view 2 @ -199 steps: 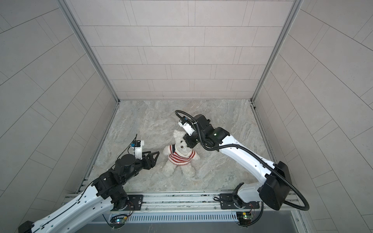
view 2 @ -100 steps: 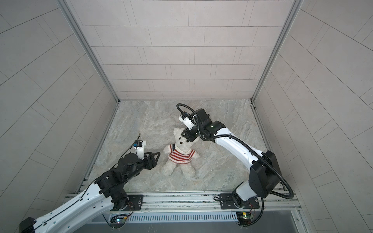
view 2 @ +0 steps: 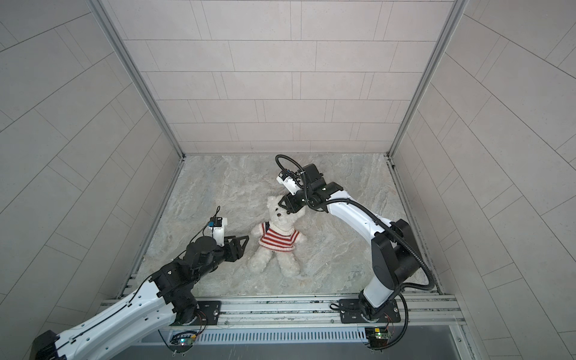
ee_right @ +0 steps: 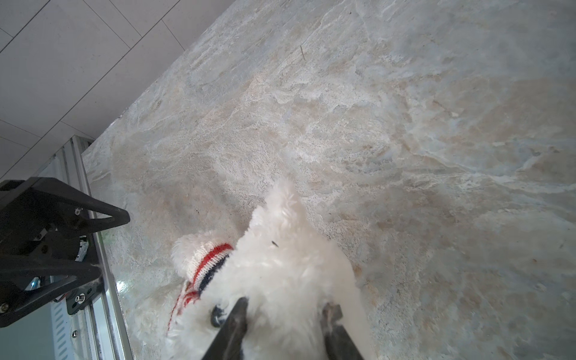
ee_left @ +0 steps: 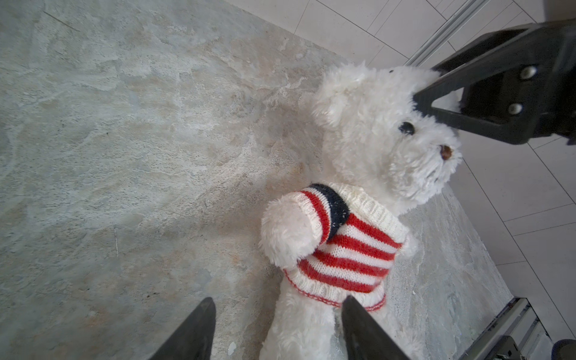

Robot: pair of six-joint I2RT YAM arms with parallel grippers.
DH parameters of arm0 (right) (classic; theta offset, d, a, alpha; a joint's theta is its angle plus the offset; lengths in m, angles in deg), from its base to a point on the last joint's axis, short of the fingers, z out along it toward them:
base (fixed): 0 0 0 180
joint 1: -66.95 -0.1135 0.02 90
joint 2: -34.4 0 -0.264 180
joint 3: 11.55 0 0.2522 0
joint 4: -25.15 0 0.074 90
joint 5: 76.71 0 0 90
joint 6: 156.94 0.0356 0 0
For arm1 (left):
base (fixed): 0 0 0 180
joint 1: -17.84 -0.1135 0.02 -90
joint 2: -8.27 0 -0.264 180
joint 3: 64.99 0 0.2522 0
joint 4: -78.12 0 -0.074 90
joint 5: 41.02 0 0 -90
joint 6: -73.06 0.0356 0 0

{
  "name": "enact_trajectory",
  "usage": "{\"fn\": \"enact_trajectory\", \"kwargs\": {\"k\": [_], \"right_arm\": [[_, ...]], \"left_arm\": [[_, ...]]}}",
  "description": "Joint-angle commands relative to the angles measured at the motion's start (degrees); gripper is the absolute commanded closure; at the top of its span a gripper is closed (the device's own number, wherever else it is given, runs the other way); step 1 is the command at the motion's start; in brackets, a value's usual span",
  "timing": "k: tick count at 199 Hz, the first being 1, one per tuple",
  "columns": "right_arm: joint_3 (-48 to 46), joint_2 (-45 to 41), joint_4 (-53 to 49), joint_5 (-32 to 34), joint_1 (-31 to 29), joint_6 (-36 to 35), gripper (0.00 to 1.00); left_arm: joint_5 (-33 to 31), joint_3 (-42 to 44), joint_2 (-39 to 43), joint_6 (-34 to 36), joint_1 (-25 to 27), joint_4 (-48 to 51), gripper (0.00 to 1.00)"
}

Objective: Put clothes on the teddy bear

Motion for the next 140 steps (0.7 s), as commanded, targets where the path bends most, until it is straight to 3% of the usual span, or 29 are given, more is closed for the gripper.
{"fn": "enact_trajectory", "kwargs": {"k": [1, 85, 140], "right_arm": [[2.2, 2.9, -0.3, -5.6, 0.9, -1.9, 0.63], [9.1, 13.4, -0.4, -10.4, 5.1, -6.0, 0.62], [13.1, 17.3, -1.9, -10.4, 5.4, -5.5, 0.53]], "left_arm": [[-0.1, 0.5, 0.8, 0.5, -0.3, -1.4, 0.33], [-1.2, -1.3, -1.6, 1.5, -0.3, -1.1, 0.32], [-0.5, -1.8, -3.5, 1.5, -0.3, -1.2, 0.32]]}}
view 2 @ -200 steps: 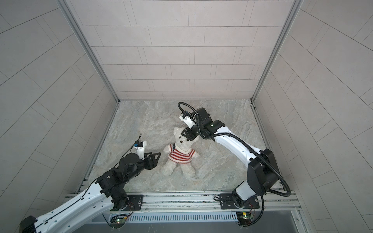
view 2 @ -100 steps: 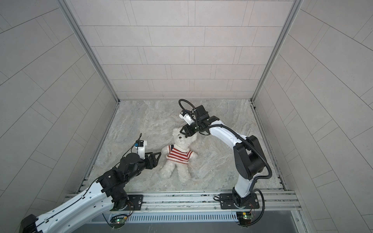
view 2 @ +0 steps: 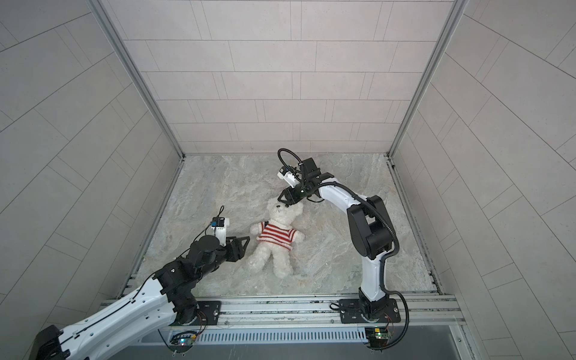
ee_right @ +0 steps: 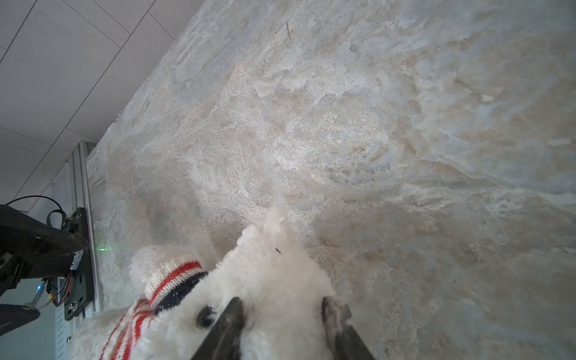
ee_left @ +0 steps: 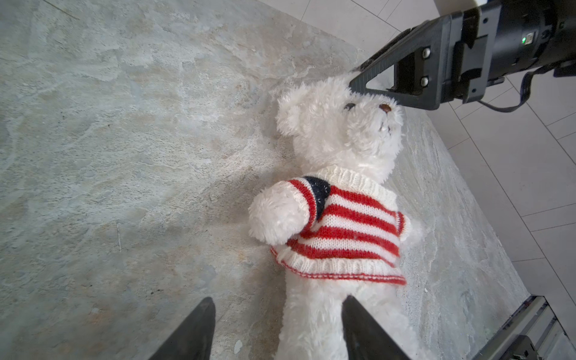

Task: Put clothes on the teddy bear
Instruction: 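Open the right gripper and lift it off the bear's head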

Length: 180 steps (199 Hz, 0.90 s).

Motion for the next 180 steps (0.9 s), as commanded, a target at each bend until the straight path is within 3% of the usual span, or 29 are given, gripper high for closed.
{"fn": "enact_trajectory", "kwargs": {"k": [1, 30, 60, 124, 180], "right_arm": [[2.0, 0.4, -1.2, -1.6, 0.2, -1.9, 0.52], [2.6, -1.1, -1.3, 0.6, 0.7, -1.4, 0.48], [1.3, -6.6, -1.0, 11.7, 0.8, -0.4, 0.37], [-14.6, -26.2, 10.4, 24.8, 0.6, 2.5, 0.32], [-28.3, -42.7, 11.7, 36.4, 0.8, 2.6, 0.29]], "left_arm": [[-0.3, -1.8, -0.1, 1.1, -0.3, -0.8, 0.32], [-0.4, -2.1, 0.3, 0.7, -0.4, -0.5, 0.3], [-0.9, -2.4, 0.7, 0.4, -0.3, 0.5, 0.16], [-4.7, -5.1, 1.7, 3.0, -0.4, 6.2, 0.0], [-8.1, -9.4, 3.8, 6.8, -0.5, 13.4, 0.0]]}}
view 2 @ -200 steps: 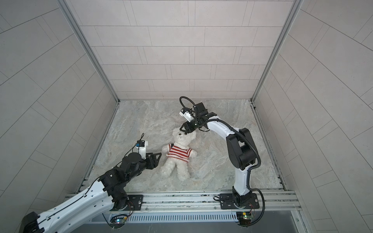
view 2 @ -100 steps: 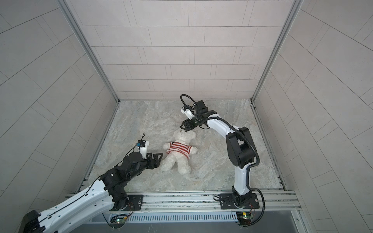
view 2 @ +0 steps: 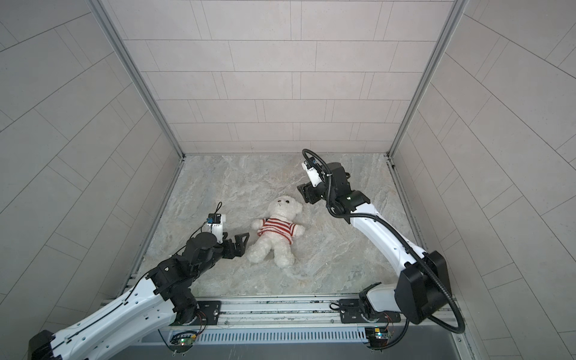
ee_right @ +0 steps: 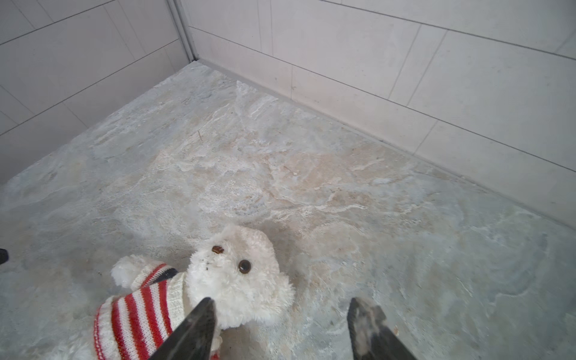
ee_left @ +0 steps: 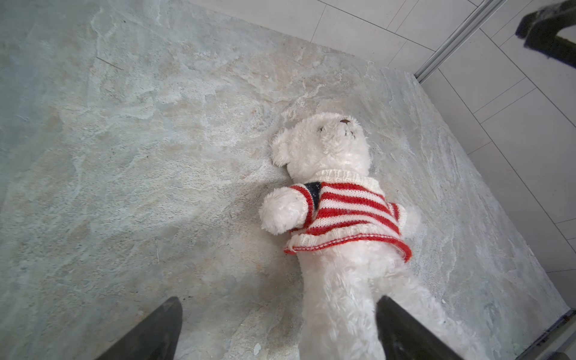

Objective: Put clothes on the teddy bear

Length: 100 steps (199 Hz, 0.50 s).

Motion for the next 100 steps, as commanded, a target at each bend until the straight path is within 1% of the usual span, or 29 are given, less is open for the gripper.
{"fn": "enact_trajectory", "kwargs": {"k": [1, 14, 18, 36, 58, 73, 91, 95, 97, 100], "right_arm": [[-4.6, -5.8, 1.1, 8.2, 0.2, 0.3, 0.29], [-7.9, -9.1, 1.5, 12.5, 0.2, 1.0, 0.28], [-8.9, -10.0, 1.4, 13.6, 0.2, 1.0, 0.28], [-13.0, -13.9, 1.4, 18.3, 0.2, 1.0, 0.26], [-17.7, -18.4, 2.4, 23.5, 0.2, 1.7, 0.22], [-21.2, -21.0, 4.3, 27.5, 0.2, 2.7, 0.19], [-25.0, -23.3, 7.8, 30.5, 0.3, 3.4, 0.1], [-25.2, -23.6, 8.6, 31.1, 0.3, 3.4, 0.07], [-25.2, -23.7, 8.8, 31.3, 0.2, 3.4, 0.02], [-26.7, -24.0, 9.2, 31.7, 0.2, 3.4, 0.01]], "left_arm": [[-3.5, -3.3, 1.7, 2.9, -0.5, 5.3, 0.0], [-5.7, -5.6, 1.9, 3.8, -0.5, 9.1, 0.0], [-8.1, -6.2, 1.9, 4.3, -0.5, 10.2, 0.0], [-13.3, -8.5, 1.7, 6.1, -0.5, 14.2, 0.0], [-20.4, -10.0, 0.7, 6.4, -0.5, 16.8, 0.0], [-24.2, -10.4, -0.5, 6.3, -0.6, 17.0, 0.0], [-29.2, -11.8, -2.8, 6.0, -0.8, 17.9, 0.0], [-30.5, -12.0, -3.3, 5.8, -0.8, 17.9, 0.0], [-31.2, -12.1, -3.4, 5.6, -0.9, 17.9, 0.0], [-32.1, -12.1, -3.6, 5.4, -0.9, 17.8, 0.0]]}}
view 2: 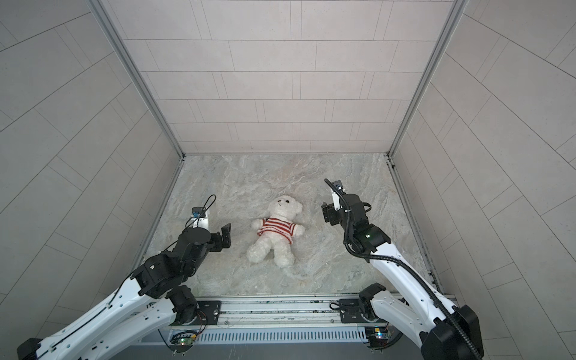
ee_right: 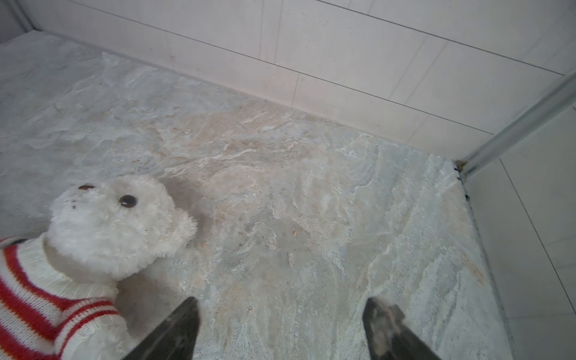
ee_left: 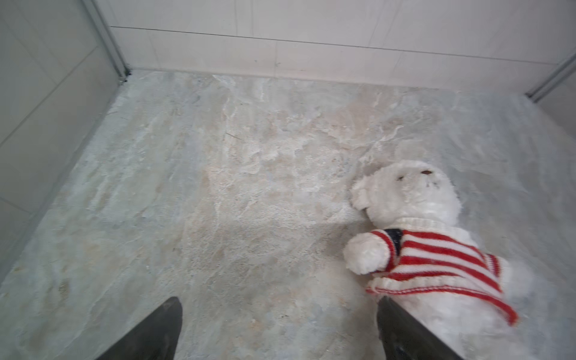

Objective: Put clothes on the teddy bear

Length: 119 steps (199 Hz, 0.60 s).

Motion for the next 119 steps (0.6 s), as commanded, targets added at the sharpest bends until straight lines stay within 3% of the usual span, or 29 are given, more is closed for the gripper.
{"fn": "enact_trajectory", "kwargs": {"k": [1, 20, 47, 72, 90, 119], "right_arm": [[-3.6, -2.3, 5.4, 7.6, 0.2, 1.3, 0.01], [-5.3, -3.1, 6.7, 11.5, 0.3, 1.5, 0.0], [-7.7, -3.4, 9.2, 15.8, 0.7, 1.9, 0.0], [-9.1, -1.6, 11.5, 13.4, 2.0, -1.1, 0.0], [-10.3, -0.8, 12.7, 16.4, 2.4, -1.6, 0.0], [-18.2, -3.1, 23.9, 9.8, 6.0, -4.3, 0.0]], "left_arm": [[-11.2, -2.4, -2.1, 0.2, -0.5, 2.9, 0.0], [-16.9, -1.3, -2.3, -0.4, -0.5, 0.9, 0.0], [-23.2, 0.9, -2.0, 5.7, -0.7, -4.5, 0.0], [-25.1, 3.8, -1.4, 15.5, -0.7, -14.1, 0.0], [-27.6, 7.0, -0.7, 21.7, -0.7, -20.9, 0.0], [-25.1, 12.3, 0.9, 28.8, -2.6, -30.4, 0.0]]}}
